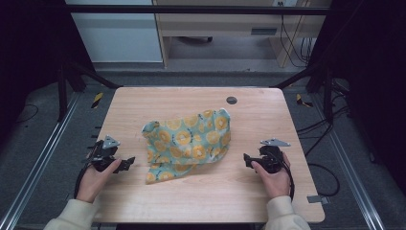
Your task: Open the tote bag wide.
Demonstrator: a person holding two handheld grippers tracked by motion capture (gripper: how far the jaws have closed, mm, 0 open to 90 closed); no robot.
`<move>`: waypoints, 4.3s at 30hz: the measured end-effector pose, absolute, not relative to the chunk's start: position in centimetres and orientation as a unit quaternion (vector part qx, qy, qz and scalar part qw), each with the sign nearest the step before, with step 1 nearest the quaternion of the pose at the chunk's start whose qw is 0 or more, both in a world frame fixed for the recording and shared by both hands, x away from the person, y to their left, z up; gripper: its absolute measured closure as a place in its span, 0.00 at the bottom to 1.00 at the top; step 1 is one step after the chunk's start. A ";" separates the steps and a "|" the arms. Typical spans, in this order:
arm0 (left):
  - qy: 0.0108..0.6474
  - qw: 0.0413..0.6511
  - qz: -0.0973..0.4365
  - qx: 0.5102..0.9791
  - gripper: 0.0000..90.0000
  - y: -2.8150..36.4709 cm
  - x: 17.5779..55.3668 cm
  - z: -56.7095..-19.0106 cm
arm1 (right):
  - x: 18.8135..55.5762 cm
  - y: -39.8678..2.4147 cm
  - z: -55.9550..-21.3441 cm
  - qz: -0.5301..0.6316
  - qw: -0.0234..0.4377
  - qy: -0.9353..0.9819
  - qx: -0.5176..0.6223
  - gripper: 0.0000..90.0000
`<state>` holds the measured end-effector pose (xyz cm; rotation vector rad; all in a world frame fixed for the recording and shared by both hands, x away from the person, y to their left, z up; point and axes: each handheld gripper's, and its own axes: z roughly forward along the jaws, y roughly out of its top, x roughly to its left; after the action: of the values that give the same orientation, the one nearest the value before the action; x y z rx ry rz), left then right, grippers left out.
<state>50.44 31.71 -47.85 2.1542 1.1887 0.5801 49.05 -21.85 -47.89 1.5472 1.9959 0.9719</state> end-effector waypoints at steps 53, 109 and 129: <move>0.448 0.263 0.206 0.829 0.10 30.9 50.1 -47.9 | 54.3 -8.9 -32.3 0.365 0.218 0.817 0.389 0.25; 0.441 0.263 0.205 0.833 0.10 30.8 50.2 -47.9 | 57.6 -7.6 -35.7 0.338 0.146 0.865 0.340 1.00; 0.425 0.320 0.209 0.821 0.31 30.4 49.5 -44.8 | 45.0 -11.2 -36.5 0.420 0.151 0.846 0.292 1.00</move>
<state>49.51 30.40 -44.83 2.1576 1.1171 0.5493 44.95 -11.24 -36.51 0.8400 2.4291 1.2062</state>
